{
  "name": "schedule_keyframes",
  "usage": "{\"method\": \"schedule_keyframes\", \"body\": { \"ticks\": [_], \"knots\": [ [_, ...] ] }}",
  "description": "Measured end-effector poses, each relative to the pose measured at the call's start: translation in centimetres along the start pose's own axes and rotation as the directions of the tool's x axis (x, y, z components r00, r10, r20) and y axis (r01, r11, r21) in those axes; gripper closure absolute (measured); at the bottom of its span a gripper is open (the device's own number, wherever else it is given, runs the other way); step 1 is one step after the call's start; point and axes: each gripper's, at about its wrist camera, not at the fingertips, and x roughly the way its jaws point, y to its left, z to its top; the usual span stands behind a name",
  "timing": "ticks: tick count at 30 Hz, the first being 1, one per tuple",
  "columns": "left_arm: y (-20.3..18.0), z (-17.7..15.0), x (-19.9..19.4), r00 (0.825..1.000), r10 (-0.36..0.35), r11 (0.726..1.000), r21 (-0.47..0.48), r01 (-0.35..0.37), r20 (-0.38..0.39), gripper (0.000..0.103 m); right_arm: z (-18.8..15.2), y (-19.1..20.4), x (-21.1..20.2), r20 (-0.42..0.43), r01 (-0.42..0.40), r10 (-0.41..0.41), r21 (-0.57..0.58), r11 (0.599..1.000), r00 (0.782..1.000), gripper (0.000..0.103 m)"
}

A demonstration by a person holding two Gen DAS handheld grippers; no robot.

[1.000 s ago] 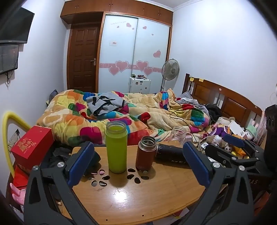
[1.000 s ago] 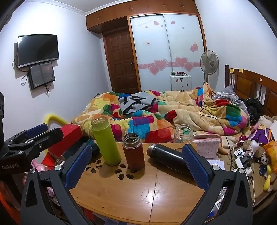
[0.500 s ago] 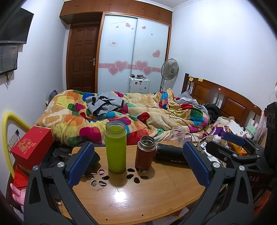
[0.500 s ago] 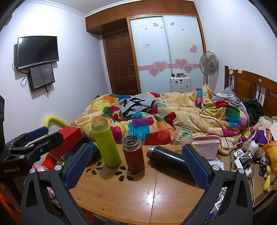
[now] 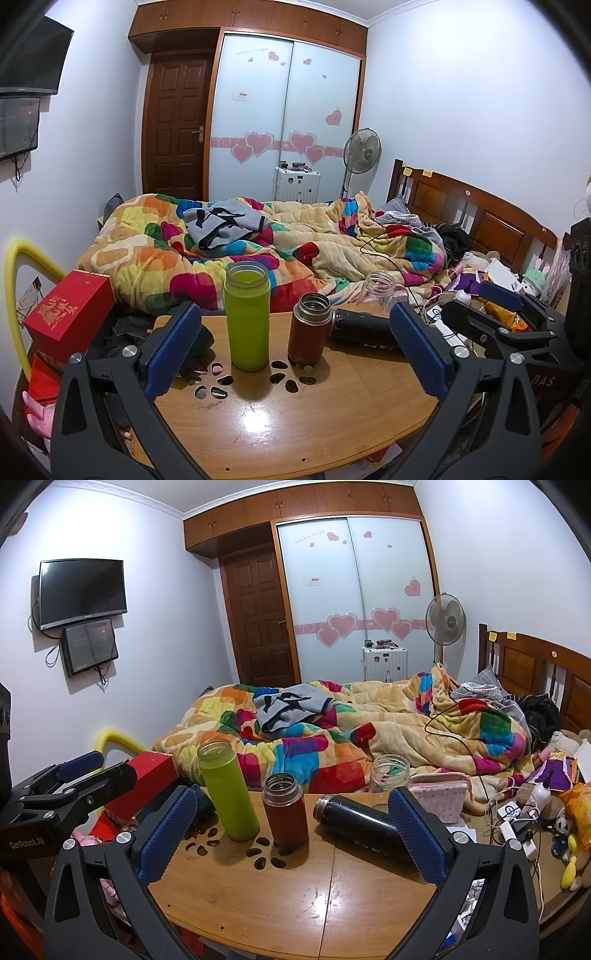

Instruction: Flip cup upside down

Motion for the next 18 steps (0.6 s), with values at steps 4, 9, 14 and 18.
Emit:
{"method": "schedule_keyframes", "body": {
  "ticks": [4,9,14,18],
  "knots": [
    [0.00,0.03,-0.08,1.000,0.000,1.000,-0.001,0.000,0.001,0.000,0.01,0.02,-0.02,0.001,0.000,0.000,0.000,1.000,1.000,0.000],
    [0.01,0.01,-0.13,1.000,0.000,1.000,0.000,0.000,0.003,0.000,0.09,-0.01,-0.10,0.003,-0.001,0.001,-0.001,1.000,1.000,0.000],
    [0.06,0.06,-0.23,1.000,-0.002,1.000,0.002,0.002,0.004,0.000,0.43,0.27,-0.30,0.009,-0.003,0.003,-0.001,1.000,1.000,0.000],
    [0.00,0.09,-0.25,1.000,-0.003,1.000,-0.001,0.003,0.004,0.000,0.32,0.27,-0.32,0.009,-0.002,0.002,-0.002,1.000,1.000,0.000]
  ]
}}
